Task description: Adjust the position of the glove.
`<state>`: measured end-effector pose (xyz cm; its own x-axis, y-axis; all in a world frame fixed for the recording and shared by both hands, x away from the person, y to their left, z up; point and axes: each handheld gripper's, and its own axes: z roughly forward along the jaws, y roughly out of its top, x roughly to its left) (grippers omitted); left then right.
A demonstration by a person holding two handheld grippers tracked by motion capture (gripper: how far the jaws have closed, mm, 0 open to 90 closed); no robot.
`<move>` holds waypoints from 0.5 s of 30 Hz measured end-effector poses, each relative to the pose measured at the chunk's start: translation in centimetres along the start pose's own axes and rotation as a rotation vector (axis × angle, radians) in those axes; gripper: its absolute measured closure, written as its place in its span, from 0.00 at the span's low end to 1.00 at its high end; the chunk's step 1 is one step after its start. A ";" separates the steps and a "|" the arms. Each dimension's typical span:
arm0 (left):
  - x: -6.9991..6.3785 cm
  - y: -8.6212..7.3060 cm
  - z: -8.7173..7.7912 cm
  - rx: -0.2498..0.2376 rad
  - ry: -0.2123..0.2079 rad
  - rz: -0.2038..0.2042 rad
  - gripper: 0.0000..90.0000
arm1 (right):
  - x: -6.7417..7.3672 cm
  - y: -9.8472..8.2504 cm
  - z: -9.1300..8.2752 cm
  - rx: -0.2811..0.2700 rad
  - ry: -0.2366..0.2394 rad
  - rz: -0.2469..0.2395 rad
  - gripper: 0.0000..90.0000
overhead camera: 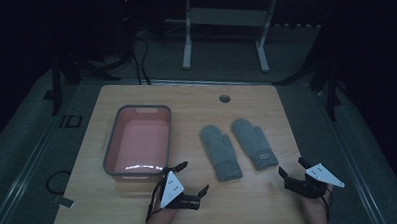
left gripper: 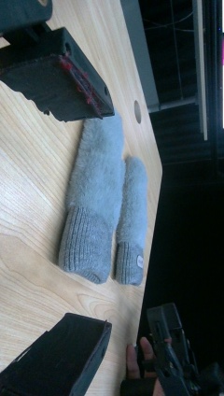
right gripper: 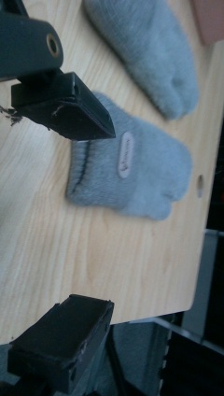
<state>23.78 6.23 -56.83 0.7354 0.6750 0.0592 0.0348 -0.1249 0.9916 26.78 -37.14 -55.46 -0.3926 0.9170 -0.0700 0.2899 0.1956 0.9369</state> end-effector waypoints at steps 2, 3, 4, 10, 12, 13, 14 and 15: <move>0.0 0.0 0.1 0.002 -0.012 -0.002 0.01 | 0.1 0.3 -0.3 -0.001 -0.001 -0.010 0.16; 0.0 0.0 0.1 0.005 -0.012 -0.005 0.01 | 0.2 0.5 -0.3 0.005 0.002 -0.011 0.16; 0.0 0.0 0.1 0.007 -0.013 -0.009 0.01 | 0.2 0.5 -0.3 0.005 0.002 -0.011 0.16; 0.1 0.1 0.4 0.023 -0.031 -0.012 0.01 | 0.8 3.2 -0.4 0.078 0.081 0.028 0.16; 0.1 0.1 0.4 0.026 -0.033 -0.008 0.01 | 1.0 4.0 -0.4 0.082 0.100 0.033 0.19; -0.1 0.3 0.5 0.032 -0.031 -0.003 0.01 | 1.1 4.5 -0.4 0.083 0.104 0.032 0.19; -0.3 0.3 0.5 0.027 -0.033 0.007 0.01 | 1.3 5.0 -0.3 0.090 0.107 0.032 0.19; -0.4 0.3 0.5 0.023 -0.037 0.004 0.01 | 1.4 5.5 -0.3 0.086 0.122 0.034 0.19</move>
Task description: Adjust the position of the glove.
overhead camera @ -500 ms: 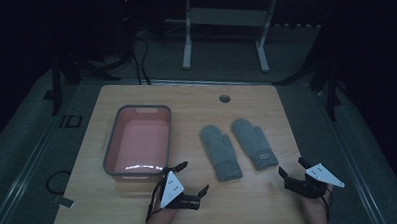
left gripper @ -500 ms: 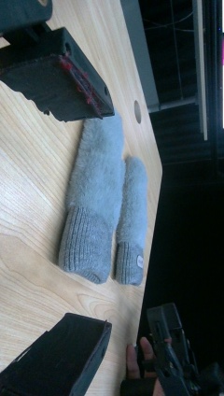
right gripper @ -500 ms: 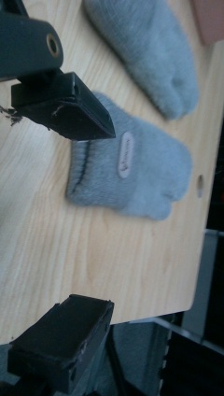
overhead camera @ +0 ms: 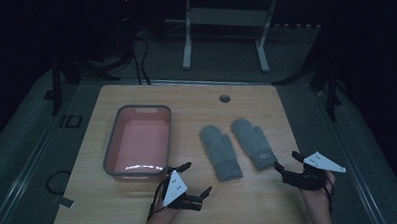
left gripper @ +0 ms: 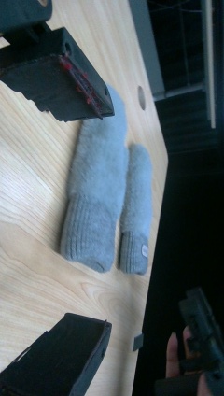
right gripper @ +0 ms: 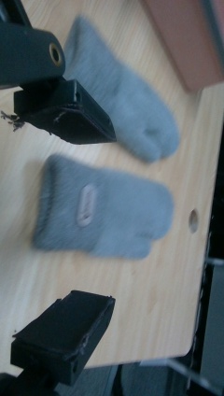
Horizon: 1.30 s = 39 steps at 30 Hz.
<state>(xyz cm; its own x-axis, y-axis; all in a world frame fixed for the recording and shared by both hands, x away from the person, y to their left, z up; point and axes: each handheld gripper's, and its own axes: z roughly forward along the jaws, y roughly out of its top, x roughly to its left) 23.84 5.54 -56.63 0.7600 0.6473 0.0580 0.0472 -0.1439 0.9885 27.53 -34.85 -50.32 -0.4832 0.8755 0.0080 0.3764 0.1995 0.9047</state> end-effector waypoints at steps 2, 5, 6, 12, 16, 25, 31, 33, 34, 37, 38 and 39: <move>0.0 -0.1 0.1 0.002 -0.009 -0.018 0.01 | 0.4 1.1 0.2 0.001 -0.001 -0.008 0.17; 0.0 -0.1 0.0 0.000 -0.009 -0.007 0.01 | 1.0 2.5 0.7 -0.018 0.030 -0.056 0.16; -0.1 -0.1 0.0 -0.001 -0.011 0.000 0.01 | 1.0 2.5 0.7 -0.018 0.030 -0.056 0.16; -0.3 -0.1 0.0 -0.005 -0.013 0.022 0.01 | 3.2 4.9 2.9 0.037 0.133 -0.112 0.18; -0.3 -0.1 0.0 -0.008 -0.012 0.020 0.01 | 5.0 6.4 5.4 0.100 0.203 -0.158 0.16; -0.2 -0.1 0.0 -0.010 -0.011 0.010 0.01 | 7.8 7.4 9.8 0.135 0.283 -0.199 0.16; -0.2 -0.1 0.0 -0.011 -0.012 0.010 0.01 | 9.1 7.5 12.9 0.188 0.294 -0.221 0.17; -0.2 -0.1 -0.1 -0.010 -0.013 0.009 0.01 | 9.3 7.4 13.8 0.200 0.308 -0.206 0.16; -0.2 -0.1 -0.1 -0.012 -0.015 0.006 0.01 | 9.4 7.3 14.3 0.206 0.314 -0.195 0.15; -0.2 -0.1 -0.1 -0.013 -0.017 0.005 0.01 | 9.8 7.0 15.5 0.224 0.291 -0.191 0.12; -0.2 -0.1 -0.1 -0.012 -0.017 0.004 0.01 | 10.0 6.9 15.8 0.222 0.262 -0.187 0.12; -0.2 -0.1 -0.1 -0.012 -0.017 0.004 0.01 | 10.2 6.9 16.2 0.235 0.270 -0.163 0.11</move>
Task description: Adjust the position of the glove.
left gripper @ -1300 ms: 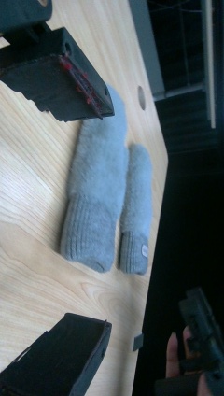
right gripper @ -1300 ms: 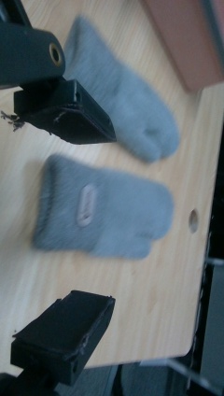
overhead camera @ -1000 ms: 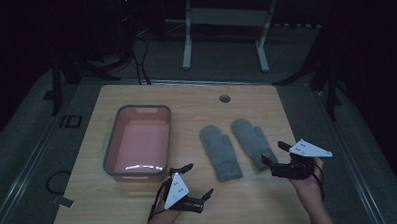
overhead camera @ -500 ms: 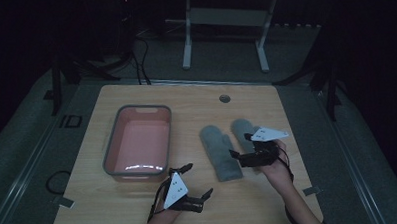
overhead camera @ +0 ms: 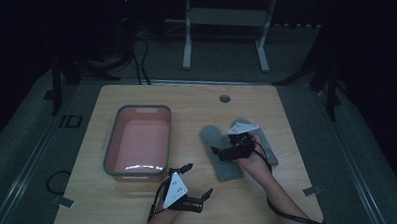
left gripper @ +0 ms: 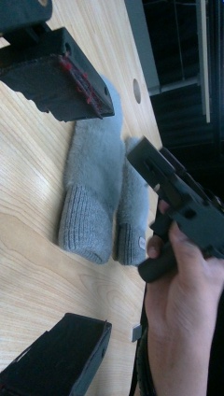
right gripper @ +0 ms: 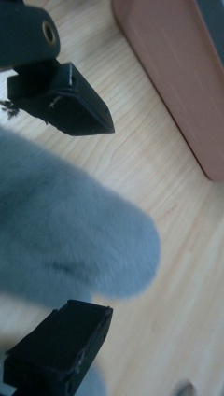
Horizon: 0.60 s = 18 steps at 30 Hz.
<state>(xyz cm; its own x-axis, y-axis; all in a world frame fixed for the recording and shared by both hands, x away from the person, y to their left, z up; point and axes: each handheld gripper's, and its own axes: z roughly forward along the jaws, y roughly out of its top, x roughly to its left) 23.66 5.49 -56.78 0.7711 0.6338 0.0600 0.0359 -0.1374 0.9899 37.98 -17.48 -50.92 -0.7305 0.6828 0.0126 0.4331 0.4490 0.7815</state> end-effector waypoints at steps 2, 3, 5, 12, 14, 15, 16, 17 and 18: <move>0.0 0.0 0.0 0.001 -0.002 0.000 0.01 | 0.1 0.0 0.7 0.023 -0.030 0.020 0.11; 0.0 0.0 0.0 0.001 -0.003 0.000 0.01 | 0.1 -0.1 1.0 0.031 -0.025 0.016 0.11; 0.0 0.0 0.0 0.001 -0.005 0.000 0.01 | 0.1 -0.3 1.4 0.033 -0.059 0.017 0.19; 0.0 0.0 0.0 0.001 -0.007 0.000 0.01 | -0.1 -1.0 2.4 0.083 -0.062 0.027 0.39; 0.0 0.0 0.0 0.002 -0.007 0.000 0.01 | -0.1 -1.5 3.3 0.125 -0.078 0.027 0.43; 0.0 0.0 0.0 0.001 -0.007 -0.001 0.01 | 0.0 -1.6 3.5 0.142 -0.080 0.033 0.45; 0.0 0.0 0.0 0.001 -0.007 -0.001 0.01 | 0.0 -1.6 3.5 0.142 -0.080 0.033 0.45; 0.0 0.0 0.0 0.001 -0.007 -0.001 0.01 | 0.2 -1.7 4.0 0.158 -0.088 0.041 0.49; 0.0 0.0 0.0 0.001 -0.007 -0.001 0.01 | 0.4 -1.7 4.0 0.162 -0.098 0.041 0.54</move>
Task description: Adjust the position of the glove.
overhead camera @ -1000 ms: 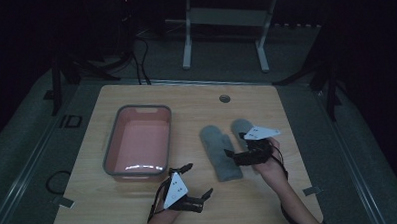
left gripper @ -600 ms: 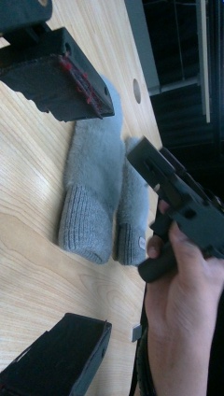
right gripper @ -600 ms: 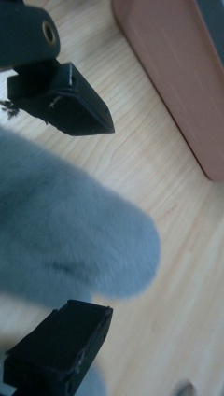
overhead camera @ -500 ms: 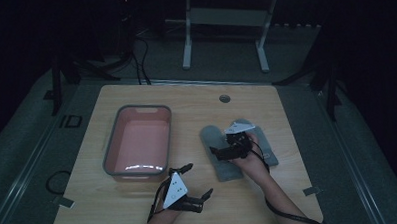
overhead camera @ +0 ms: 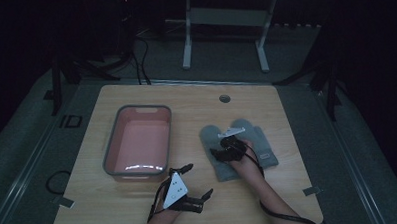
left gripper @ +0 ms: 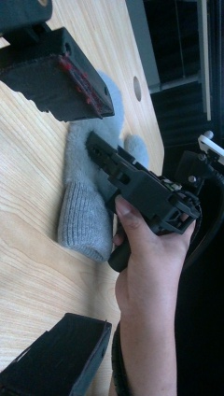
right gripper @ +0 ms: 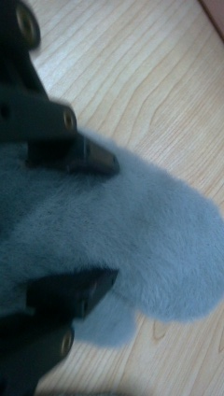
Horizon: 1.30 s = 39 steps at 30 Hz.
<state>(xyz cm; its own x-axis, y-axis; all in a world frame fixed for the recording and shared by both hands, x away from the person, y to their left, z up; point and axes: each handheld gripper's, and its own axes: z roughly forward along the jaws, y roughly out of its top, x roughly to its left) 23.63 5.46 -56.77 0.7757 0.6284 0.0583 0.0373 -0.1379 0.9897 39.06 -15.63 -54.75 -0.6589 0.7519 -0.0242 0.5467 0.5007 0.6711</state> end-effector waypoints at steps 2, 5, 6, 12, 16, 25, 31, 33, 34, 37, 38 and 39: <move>0.0 0.0 0.0 0.001 0.000 0.001 0.01 | 0.4 0.1 0.0 0.003 -0.014 0.050 0.65; 0.0 0.0 0.0 0.000 0.000 0.003 0.01 | 0.7 0.3 -0.5 -0.008 -0.038 0.148 0.84; 0.0 0.0 0.0 0.000 0.001 0.002 0.01 | 0.7 0.3 -0.5 -0.008 -0.038 0.148 0.84; 0.0 0.0 0.0 -0.001 -0.002 0.002 0.01 | 2.2 1.6 -2.0 -0.048 -0.117 0.228 0.89; 0.0 0.0 0.0 0.001 -0.002 0.003 0.01 | 2.7 2.1 -2.1 -0.036 -0.168 0.211 0.89; 0.0 0.0 -0.1 0.001 -0.002 -0.005 0.01 | 0.9 1.6 0.0 0.043 -0.083 0.215 0.74; 0.0 0.0 -0.1 0.003 -0.003 -0.009 0.01 | -0.1 1.3 0.3 0.055 -0.010 0.201 0.61; 0.1 0.0 -0.1 0.003 -0.003 -0.013 0.01 | -0.1 1.4 0.3 0.058 -0.003 0.207 0.60; 0.1 0.0 -0.1 0.003 -0.004 -0.014 0.01 | -0.2 1.6 0.0 0.056 0.004 0.203 0.57; 0.1 0.0 -0.1 0.001 -0.005 -0.014 0.01 | -0.6 2.1 -1.3 0.021 0.019 0.208 0.53; 0.1 0.0 -0.1 0.002 -0.005 -0.014 0.01 | -0.6 2.1 -1.3 0.021 0.019 0.208 0.53; 0.1 0.0 -0.1 0.002 -0.005 -0.013 0.01 | -1.1 2.5 -2.5 -0.001 0.023 0.195 0.50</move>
<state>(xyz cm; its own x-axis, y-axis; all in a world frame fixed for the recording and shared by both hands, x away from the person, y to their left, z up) 23.66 5.57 -56.77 0.7781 0.6265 0.0446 0.0486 -0.1308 0.9902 39.83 -16.26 -51.20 -0.5522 0.8245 0.1237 0.6648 0.3459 0.6621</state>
